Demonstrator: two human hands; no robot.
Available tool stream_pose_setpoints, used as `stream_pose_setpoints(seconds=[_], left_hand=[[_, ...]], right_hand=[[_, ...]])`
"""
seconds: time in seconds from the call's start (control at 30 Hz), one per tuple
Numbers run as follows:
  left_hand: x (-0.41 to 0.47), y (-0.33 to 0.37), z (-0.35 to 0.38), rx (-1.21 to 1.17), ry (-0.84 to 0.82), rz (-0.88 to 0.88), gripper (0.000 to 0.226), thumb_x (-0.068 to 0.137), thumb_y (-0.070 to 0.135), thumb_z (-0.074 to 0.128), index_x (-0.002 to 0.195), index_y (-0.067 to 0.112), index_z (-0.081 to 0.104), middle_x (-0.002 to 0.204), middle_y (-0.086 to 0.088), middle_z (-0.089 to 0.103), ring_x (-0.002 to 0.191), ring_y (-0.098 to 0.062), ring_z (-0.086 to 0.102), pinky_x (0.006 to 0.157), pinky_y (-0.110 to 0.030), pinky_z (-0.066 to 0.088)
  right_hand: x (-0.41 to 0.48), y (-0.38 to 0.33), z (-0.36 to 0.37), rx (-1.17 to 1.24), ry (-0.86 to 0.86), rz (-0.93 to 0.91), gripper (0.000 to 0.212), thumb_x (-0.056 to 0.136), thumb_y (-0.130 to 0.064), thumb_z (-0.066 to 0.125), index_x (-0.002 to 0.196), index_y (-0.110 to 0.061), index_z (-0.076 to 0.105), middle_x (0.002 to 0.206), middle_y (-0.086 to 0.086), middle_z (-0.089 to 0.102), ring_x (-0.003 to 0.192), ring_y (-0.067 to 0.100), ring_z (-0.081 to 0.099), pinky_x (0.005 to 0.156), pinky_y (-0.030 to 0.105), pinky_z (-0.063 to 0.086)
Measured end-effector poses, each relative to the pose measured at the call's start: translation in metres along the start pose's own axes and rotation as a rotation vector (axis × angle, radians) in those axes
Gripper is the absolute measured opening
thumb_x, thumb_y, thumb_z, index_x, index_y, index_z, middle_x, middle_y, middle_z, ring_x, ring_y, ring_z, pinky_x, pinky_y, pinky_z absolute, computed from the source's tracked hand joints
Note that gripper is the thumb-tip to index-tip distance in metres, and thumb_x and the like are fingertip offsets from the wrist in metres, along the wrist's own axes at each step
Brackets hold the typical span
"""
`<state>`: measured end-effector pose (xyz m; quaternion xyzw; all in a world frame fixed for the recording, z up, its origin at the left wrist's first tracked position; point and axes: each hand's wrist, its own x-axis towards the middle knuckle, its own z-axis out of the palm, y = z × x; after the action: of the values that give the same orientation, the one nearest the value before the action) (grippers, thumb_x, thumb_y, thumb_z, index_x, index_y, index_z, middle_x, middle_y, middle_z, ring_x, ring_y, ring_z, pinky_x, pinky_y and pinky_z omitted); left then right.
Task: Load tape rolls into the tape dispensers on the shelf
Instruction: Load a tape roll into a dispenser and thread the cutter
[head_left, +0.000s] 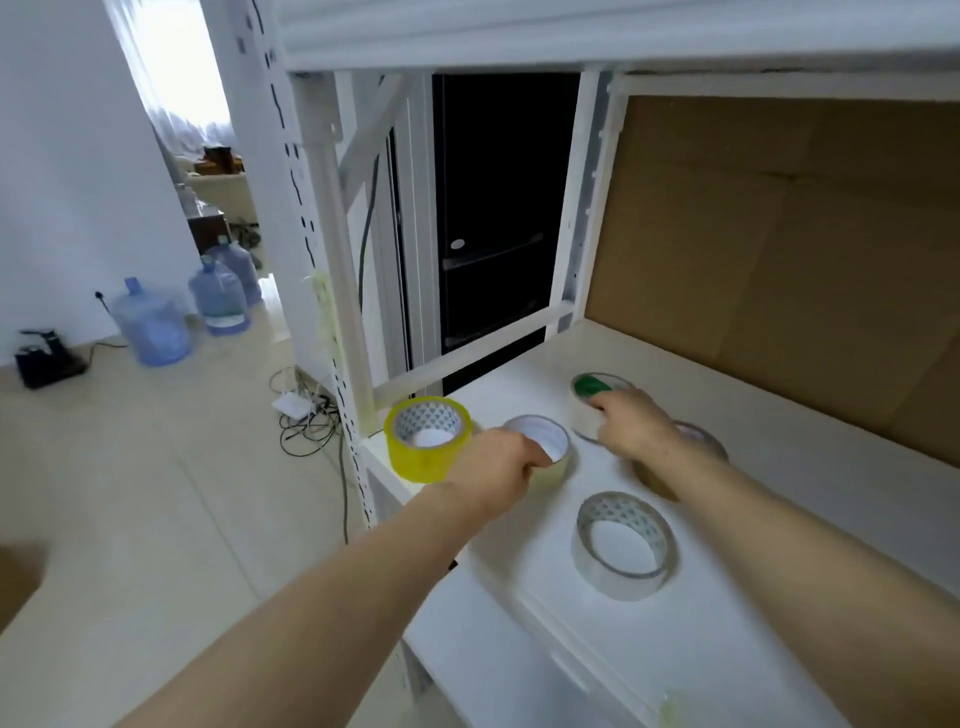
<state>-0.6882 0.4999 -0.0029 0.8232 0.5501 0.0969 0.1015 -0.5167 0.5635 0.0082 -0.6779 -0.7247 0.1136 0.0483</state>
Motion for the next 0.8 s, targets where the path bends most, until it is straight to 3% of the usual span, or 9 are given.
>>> stream_pose_setpoints(seconds=[0.1,0.2,0.3,0.4,0.5,0.57,0.6,0.67,0.8], left_hand=[[0.001,-0.020,-0.009,-0.083,0.055,0.014,0.053,0.079,0.030,0.042,0.128,0.016,0.058,0.129,-0.010,0.060,0.122,-0.026,0.049,0.097,-0.033,0.042],[-0.002,-0.048,-0.022,0.024,0.206,-0.068,0.059,0.080,0.039,0.047,0.135,0.017,0.043,0.133,-0.005,0.049,0.125,-0.024,0.041,0.098,-0.033,0.038],[-0.009,-0.072,-0.025,0.089,0.035,-0.226,0.072,0.078,0.045,0.061,0.137,0.013,0.034,0.132,-0.007,0.045,0.125,-0.027,0.042,0.102,-0.036,0.035],[-0.017,-0.093,-0.021,0.144,-0.058,-0.187,0.043,0.084,0.025,0.055,0.126,0.015,0.051,0.124,-0.006,0.059,0.119,-0.027,0.051,0.104,-0.037,0.032],[-0.017,-0.106,-0.033,-0.161,0.115,-0.131,0.025,0.087,0.012,0.050,0.109,0.012,0.064,0.101,-0.010,0.068,0.102,-0.034,0.060,0.086,-0.035,0.044],[-0.021,-0.104,-0.048,-0.555,0.189,-0.126,0.011,0.088,0.007,0.053,0.083,0.011,0.062,0.069,0.001,0.065,0.078,-0.032,0.059,0.068,-0.032,0.042],[-0.023,-0.097,-0.054,-0.774,0.181,-0.127,0.012,0.089,0.004,0.054,0.081,0.010,0.060,0.064,0.006,0.063,0.073,-0.027,0.057,0.066,-0.030,0.041],[-0.032,-0.073,-0.065,-1.091,0.109,-0.069,0.007,0.090,0.001,0.054,0.094,0.004,0.059,0.077,0.000,0.063,0.077,-0.019,0.058,0.071,-0.026,0.045],[-0.057,0.001,-0.063,-1.298,-0.094,0.131,0.013,0.090,-0.002,0.053,0.101,0.004,0.059,0.084,-0.007,0.062,0.071,-0.012,0.059,0.058,-0.011,0.047]], right_hand=[[0.009,0.001,0.008,-0.048,-0.110,0.071,0.047,0.091,-0.007,0.042,0.138,-0.007,0.041,0.141,0.015,0.045,0.127,0.031,0.045,0.103,0.031,0.038],[0.007,-0.005,0.004,-0.064,-0.062,0.091,0.051,0.088,-0.005,0.044,0.139,-0.006,0.039,0.141,0.017,0.044,0.127,0.032,0.044,0.103,0.033,0.041],[-0.006,-0.023,-0.003,-0.006,0.070,0.084,0.055,0.082,-0.003,0.047,0.137,-0.008,0.042,0.139,0.015,0.045,0.127,0.033,0.041,0.104,0.035,0.040],[-0.028,-0.047,0.001,0.102,0.143,0.107,0.050,0.082,-0.001,0.049,0.131,-0.006,0.049,0.137,0.016,0.050,0.126,0.032,0.046,0.105,0.036,0.040],[-0.060,-0.065,0.002,0.259,0.233,0.129,0.048,0.086,-0.002,0.049,0.133,-0.011,0.050,0.137,0.009,0.053,0.126,0.025,0.048,0.105,0.030,0.038],[-0.086,-0.078,-0.001,0.500,0.326,0.172,0.042,0.087,0.002,0.048,0.127,-0.008,0.055,0.129,0.009,0.059,0.117,0.022,0.055,0.098,0.026,0.041],[-0.100,-0.083,-0.003,0.667,0.363,0.202,0.038,0.088,0.004,0.048,0.123,-0.006,0.058,0.125,0.011,0.061,0.112,0.021,0.057,0.094,0.025,0.042],[-0.129,-0.090,-0.009,0.967,0.401,0.239,0.031,0.088,0.004,0.054,0.118,-0.004,0.060,0.117,0.014,0.065,0.100,0.018,0.060,0.087,0.024,0.047],[-0.188,-0.084,-0.017,1.182,0.472,0.237,0.032,0.086,-0.008,0.064,0.117,-0.004,0.061,0.100,0.002,0.066,0.082,0.004,0.061,0.067,0.005,0.047]])
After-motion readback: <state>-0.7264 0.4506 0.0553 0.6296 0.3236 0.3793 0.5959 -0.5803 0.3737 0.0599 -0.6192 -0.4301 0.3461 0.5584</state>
